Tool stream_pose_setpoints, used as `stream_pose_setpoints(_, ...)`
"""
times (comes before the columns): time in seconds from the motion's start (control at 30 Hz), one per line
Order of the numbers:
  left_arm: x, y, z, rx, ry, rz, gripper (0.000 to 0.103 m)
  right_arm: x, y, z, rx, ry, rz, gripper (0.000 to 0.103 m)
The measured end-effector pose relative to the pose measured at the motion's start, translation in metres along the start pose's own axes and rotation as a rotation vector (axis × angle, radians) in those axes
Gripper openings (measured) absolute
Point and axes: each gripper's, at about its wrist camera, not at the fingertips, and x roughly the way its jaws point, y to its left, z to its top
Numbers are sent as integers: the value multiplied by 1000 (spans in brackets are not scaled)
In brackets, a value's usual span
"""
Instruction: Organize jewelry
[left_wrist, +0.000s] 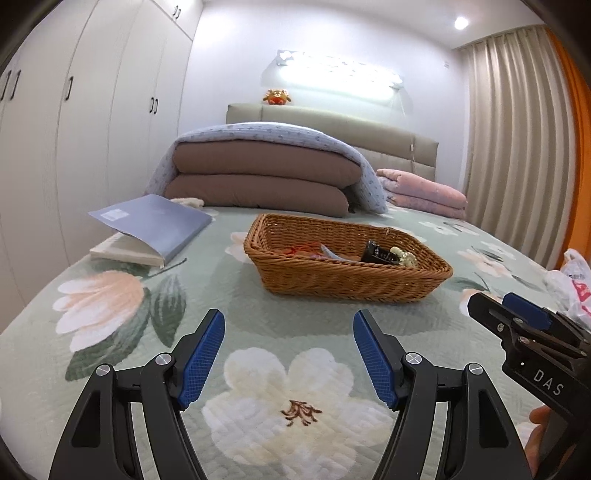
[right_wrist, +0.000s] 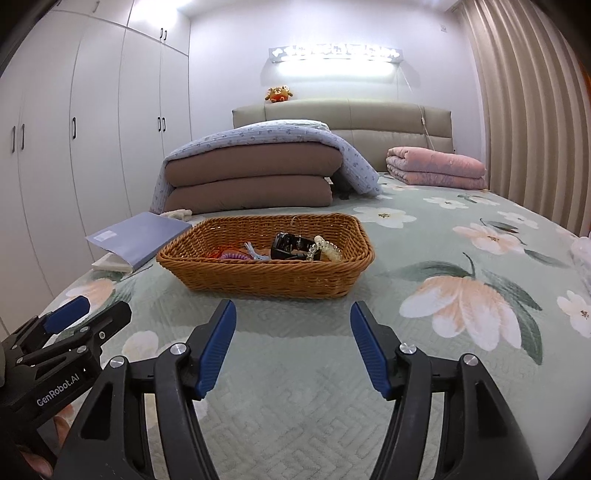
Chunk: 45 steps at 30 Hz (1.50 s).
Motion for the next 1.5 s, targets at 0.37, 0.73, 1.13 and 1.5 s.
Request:
stream_pose_setpoints(0.37,0,-1,-1,10,2,8,74,-1,-1,-1,7,-1,-4,68)
stream_pose_setpoints(0.73,-1,-3,-2,22,3,6,74,1,5,-3,-18,7,-6,72)
stream_pose_setpoints(1.13,4,2,-3,0,27,2,74,0,7,-3,-23,11,-8,72)
stream_pose_setpoints(1.5,3,1,-3,6,28,-1,74,0,7,-4,-25,11,-10,72)
